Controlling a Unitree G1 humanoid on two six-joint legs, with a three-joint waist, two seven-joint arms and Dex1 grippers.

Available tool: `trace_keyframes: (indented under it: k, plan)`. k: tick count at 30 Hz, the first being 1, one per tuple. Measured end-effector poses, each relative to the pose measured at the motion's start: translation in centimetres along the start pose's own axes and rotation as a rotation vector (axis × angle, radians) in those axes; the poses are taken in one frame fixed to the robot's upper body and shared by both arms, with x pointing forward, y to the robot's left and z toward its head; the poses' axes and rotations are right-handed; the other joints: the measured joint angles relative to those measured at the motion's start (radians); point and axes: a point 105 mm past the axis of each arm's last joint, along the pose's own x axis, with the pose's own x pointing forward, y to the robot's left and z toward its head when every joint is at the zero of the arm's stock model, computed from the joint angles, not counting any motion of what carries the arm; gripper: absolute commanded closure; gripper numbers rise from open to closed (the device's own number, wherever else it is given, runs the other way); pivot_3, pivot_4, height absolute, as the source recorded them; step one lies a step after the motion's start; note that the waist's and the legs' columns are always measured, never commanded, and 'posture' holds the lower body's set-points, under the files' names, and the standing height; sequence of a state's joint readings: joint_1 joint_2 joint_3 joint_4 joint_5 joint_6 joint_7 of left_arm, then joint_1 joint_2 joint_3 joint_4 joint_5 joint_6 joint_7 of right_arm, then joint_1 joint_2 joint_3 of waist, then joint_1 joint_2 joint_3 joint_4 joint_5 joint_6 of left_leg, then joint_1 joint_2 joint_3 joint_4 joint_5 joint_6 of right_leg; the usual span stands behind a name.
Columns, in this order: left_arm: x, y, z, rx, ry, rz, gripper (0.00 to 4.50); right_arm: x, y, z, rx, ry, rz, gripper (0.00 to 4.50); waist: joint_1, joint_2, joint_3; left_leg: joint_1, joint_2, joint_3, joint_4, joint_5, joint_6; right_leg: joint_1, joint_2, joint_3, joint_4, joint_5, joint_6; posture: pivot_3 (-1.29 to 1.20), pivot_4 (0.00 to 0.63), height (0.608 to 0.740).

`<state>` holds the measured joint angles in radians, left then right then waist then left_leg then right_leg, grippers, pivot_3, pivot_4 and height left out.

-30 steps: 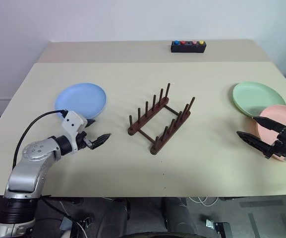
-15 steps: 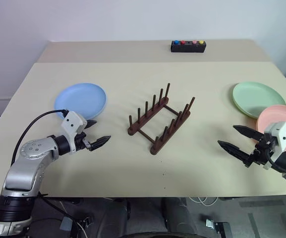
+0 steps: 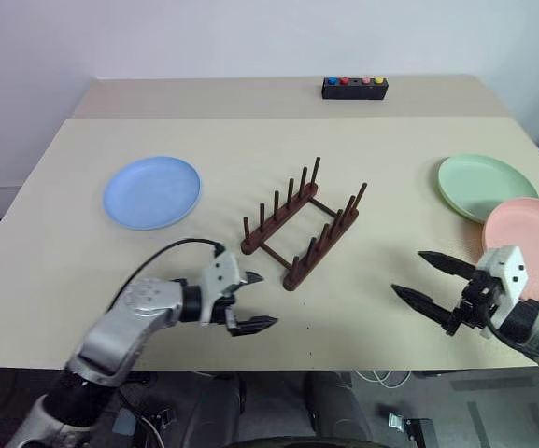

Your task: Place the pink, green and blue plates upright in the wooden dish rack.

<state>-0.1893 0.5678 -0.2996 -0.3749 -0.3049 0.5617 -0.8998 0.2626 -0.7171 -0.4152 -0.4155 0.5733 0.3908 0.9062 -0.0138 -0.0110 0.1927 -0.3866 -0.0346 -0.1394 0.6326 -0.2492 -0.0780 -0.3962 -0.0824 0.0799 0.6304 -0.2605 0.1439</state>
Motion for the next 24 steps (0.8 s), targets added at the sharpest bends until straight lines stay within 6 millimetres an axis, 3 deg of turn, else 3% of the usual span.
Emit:
trace_keyframes:
  k: [5, 12, 15, 21, 24]
  plan:
    - [2.9, 0.5, 0.4, 0.023, -0.005, 0.04, 0.0, 0.4, 0.3, 0.0, 0.001, 0.008, 0.002, 0.01, 0.003, 0.0, 0.0, 0.0, 0.0, 0.0, 0.001, 0.0, 0.0, 0.0, 0.0, 0.0, 0.0, 0.001, 0.001, 0.0, 0.15, 0.74]
    - [4.5, 1.5, 0.6, 0.074, -0.002, 0.155, 0.0, 0.3, 1.2, 0.1, -0.01, 0.014, -0.002, 0.01, 0.003, 0.0, -0.001, 0.001, 0.0, 0.0, 0.001, 0.0, 0.0, 0.001, 0.0, 0.0, 0.0, 0.001, 0.001, 0.0, 0.15, 0.74]
    - [4.8, 1.7, 0.7, 0.078, -0.002, 0.192, 0.76, 0.3, 1.3, 0.1, -0.007, 0.01, -0.014, 0.0, 0.003, 0.0, -0.001, 0.003, 0.0, 0.0, 0.001, 0.0, 0.0, 0.003, 0.0, 0.0, 0.0, 0.0, 0.001, 0.0, 0.15, 0.74]
    - [4.9, 2.3, 0.8, 0.072, -0.012, 0.238, 3.66, 0.4, 1.5, 0.1, -0.005, 0.009, -0.022, 0.0, 0.004, 0.0, -0.001, 0.003, 0.0, 0.0, 0.001, 0.0, 0.0, 0.004, 0.0, 0.0, 0.0, 0.0, 0.001, 0.0, 0.15, 0.74]
    - [5.1, 2.4, 0.7, 0.071, -0.015, 0.239, 3.75, 0.4, 1.4, 0.0, -0.004, 0.01, -0.027, 0.0, 0.004, 0.0, -0.002, 0.003, 0.0, 0.0, 0.001, 0.0, 0.0, 0.004, 0.0, 0.0, -0.001, 0.0, 0.001, 0.0, 0.15, 0.74]
